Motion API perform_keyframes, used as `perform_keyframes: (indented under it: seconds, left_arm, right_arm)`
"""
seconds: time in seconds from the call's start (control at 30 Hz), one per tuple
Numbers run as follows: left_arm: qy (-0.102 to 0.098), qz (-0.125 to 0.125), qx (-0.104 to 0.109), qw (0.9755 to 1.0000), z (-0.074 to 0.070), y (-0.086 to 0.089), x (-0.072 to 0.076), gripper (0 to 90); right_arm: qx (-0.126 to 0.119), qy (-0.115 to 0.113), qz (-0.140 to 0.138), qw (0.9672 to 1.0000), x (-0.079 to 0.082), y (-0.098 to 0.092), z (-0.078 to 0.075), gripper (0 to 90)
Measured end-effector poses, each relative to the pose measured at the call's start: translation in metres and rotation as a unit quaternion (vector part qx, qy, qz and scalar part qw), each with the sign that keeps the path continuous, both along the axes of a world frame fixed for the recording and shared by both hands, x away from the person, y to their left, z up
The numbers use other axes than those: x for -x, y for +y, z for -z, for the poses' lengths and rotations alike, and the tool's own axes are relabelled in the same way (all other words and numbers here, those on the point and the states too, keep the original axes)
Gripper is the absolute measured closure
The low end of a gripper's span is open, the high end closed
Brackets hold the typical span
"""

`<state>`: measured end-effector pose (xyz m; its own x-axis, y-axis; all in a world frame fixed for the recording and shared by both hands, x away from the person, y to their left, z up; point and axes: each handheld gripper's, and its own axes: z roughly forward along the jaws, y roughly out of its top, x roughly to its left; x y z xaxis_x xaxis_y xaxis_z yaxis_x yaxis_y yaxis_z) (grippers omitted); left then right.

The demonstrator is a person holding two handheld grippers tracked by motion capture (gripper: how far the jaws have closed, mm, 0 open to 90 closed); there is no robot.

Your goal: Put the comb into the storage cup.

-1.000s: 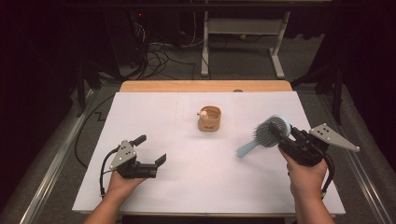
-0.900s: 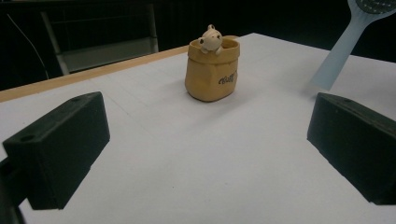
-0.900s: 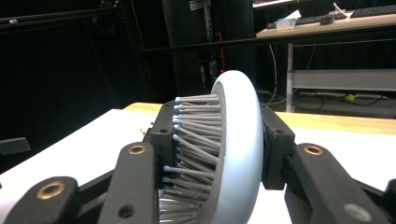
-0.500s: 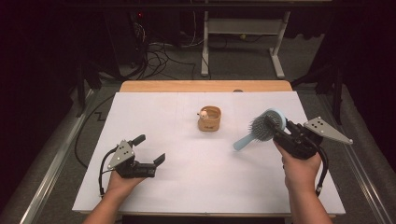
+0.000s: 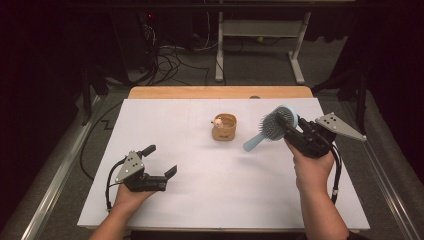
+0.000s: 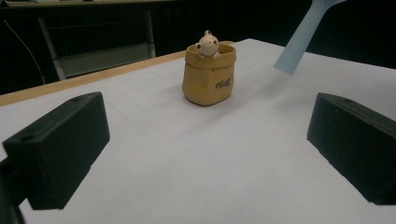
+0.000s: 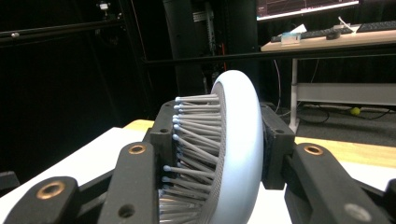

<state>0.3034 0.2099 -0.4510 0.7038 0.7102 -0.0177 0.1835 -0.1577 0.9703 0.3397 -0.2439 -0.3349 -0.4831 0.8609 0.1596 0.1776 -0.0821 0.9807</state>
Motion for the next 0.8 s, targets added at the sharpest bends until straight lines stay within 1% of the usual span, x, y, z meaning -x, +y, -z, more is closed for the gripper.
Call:
perform_keyframes:
  seconds: [0.07,0.13,0.2,0.37,0.5,0.67,0.73,0.8]
  left_arm:
    - [0.006,0.005,0.009,0.9999,0.000,0.000,0.000,0.0]
    - [0.000,0.006,0.007,1.0000,-0.001,-0.002,0.001,0.0]
    - [-0.002,0.008,0.009,0.9999,-0.002,-0.002,0.001,0.0]
    - [-0.003,0.009,0.013,0.9999,-0.003,-0.001,0.002,0.0]
    - [-0.005,0.009,0.015,0.9998,-0.004,-0.001,0.003,0.0]
    - [-0.003,0.013,0.011,0.9999,-0.003,-0.003,0.002,0.0]
    - [-0.004,0.013,0.010,0.9999,-0.003,-0.003,0.002,0.0]
    - [0.002,0.014,0.011,0.9998,-0.003,-0.003,0.001,0.0]
  right_arm:
    - [0.001,-0.003,0.001,1.0000,-0.002,0.003,-0.003,59.6]
    - [0.001,-0.005,0.001,1.0000,-0.005,0.005,-0.006,59.6]
    - [-0.001,-0.009,0.001,1.0000,-0.007,0.007,-0.010,59.5]
    - [-0.006,-0.018,0.003,0.9998,-0.012,0.011,-0.016,59.5]
    - [-0.004,-0.024,0.004,0.9997,-0.016,0.016,-0.022,59.5]
    - [-0.005,-0.034,0.005,0.9994,-0.022,0.022,-0.030,59.4]
    - [-0.009,-0.035,0.005,0.9993,-0.027,0.024,-0.031,59.5]
    - [-0.014,-0.034,0.003,0.9993,-0.032,0.026,-0.032,59.4]
